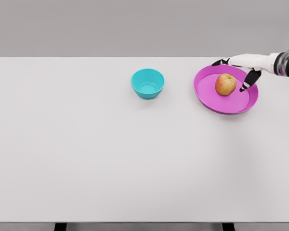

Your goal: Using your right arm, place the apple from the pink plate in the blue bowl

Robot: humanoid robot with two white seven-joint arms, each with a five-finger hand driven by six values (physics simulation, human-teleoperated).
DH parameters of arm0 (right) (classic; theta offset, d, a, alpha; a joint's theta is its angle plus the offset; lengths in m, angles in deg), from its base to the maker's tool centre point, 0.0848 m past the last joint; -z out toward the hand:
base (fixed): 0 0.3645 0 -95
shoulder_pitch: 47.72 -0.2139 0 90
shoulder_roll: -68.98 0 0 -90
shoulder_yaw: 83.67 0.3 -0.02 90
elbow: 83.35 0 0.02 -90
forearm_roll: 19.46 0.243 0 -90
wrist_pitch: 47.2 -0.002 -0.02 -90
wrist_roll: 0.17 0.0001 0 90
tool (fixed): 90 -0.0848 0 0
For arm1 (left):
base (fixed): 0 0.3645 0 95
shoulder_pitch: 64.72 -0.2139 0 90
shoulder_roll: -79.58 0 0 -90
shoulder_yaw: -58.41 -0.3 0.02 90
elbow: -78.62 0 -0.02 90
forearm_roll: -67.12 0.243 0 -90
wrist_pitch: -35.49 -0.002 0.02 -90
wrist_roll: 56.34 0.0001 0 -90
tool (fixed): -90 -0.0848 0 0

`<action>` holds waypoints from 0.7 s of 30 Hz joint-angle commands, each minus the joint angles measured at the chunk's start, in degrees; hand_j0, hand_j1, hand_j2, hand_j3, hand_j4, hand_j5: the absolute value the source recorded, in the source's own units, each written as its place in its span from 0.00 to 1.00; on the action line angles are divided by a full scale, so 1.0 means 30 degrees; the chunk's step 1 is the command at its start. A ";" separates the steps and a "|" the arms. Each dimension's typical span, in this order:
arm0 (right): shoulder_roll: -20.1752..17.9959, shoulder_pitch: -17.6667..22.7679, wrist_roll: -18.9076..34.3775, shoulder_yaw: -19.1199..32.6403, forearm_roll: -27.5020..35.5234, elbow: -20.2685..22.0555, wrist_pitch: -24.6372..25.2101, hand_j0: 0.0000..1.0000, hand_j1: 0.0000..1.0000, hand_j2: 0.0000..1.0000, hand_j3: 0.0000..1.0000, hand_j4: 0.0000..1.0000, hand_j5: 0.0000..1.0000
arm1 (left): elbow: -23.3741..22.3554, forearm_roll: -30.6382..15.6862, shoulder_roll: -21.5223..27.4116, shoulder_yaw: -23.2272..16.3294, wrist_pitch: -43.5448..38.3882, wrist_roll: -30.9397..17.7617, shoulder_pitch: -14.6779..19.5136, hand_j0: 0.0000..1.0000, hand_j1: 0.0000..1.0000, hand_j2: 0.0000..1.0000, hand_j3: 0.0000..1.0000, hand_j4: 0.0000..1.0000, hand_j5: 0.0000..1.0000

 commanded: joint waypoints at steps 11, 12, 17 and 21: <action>0.0596 -0.0001 -0.0006 -0.0536 -0.0411 -0.1317 0.0041 1.00 1.00 1.00 1.00 1.00 1.00 | -0.0001 0.0003 0.0001 0.0006 0.0000 -0.0023 0.0000 1.00 1.00 1.00 1.00 1.00 1.00; 0.0713 -0.0030 -0.0006 -0.0536 -0.0411 -0.1346 0.0041 1.00 1.00 1.00 1.00 1.00 1.00 | -0.0001 0.0003 0.0001 0.0006 0.0000 0.0006 0.0000 1.00 1.00 1.00 1.00 1.00 1.00; 0.0831 -0.0176 -0.0006 -0.0917 -0.0411 -0.1317 0.0041 1.00 1.00 1.00 1.00 1.00 1.00 | -0.0001 0.0003 0.0001 0.0006 0.0000 0.0006 0.0000 1.00 1.00 1.00 1.00 1.00 1.00; 0.0831 -0.0205 -0.0006 -0.1063 -0.0557 -0.1317 0.0041 0.82 0.82 0.82 0.82 0.82 0.82 | -0.0001 0.0003 0.0001 0.0006 0.0000 -0.0023 0.0000 1.00 1.00 1.00 1.00 1.00 1.00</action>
